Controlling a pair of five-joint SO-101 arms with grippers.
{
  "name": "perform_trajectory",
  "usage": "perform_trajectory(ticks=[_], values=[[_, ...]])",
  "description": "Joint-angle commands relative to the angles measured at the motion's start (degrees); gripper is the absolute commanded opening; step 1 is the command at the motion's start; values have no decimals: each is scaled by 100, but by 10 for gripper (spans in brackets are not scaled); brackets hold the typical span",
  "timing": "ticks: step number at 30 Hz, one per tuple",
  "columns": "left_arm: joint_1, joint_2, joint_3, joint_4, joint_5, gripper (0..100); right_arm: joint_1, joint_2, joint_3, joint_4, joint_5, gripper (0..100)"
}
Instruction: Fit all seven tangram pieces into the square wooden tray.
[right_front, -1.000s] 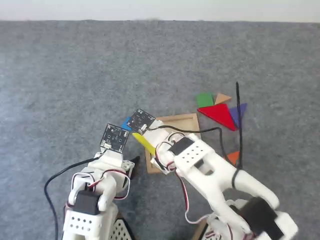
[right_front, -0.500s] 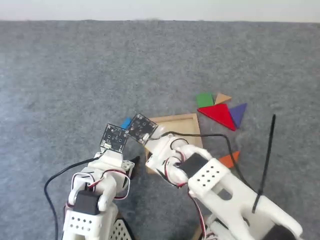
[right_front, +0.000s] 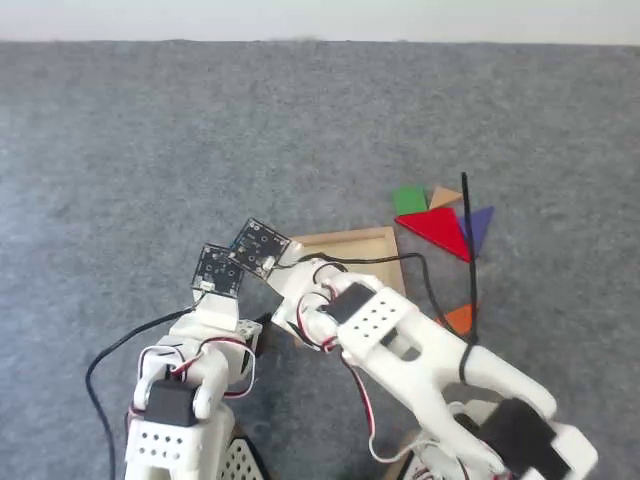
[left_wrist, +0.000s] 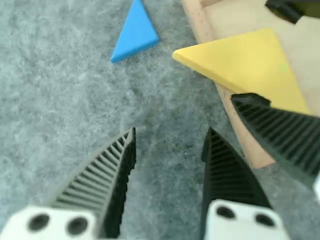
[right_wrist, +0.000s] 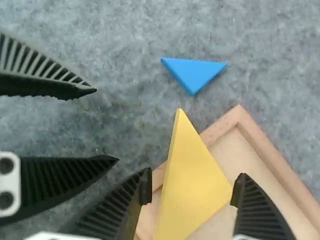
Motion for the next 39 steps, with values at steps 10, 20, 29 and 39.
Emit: perform_trajectory(ticks=[10,20,29,39], values=[[-35,0,-40,9,-62,207,611,963,-527,75,-404,273],[-35,0,-40,9,-62,207,593,954,-545,180,-422,273],[-35,0,-40,9,-62,207,330,954,-624,101,-475,274],[-35,0,-40,9,-62,207,1490,945,-651,233,-993,274]])
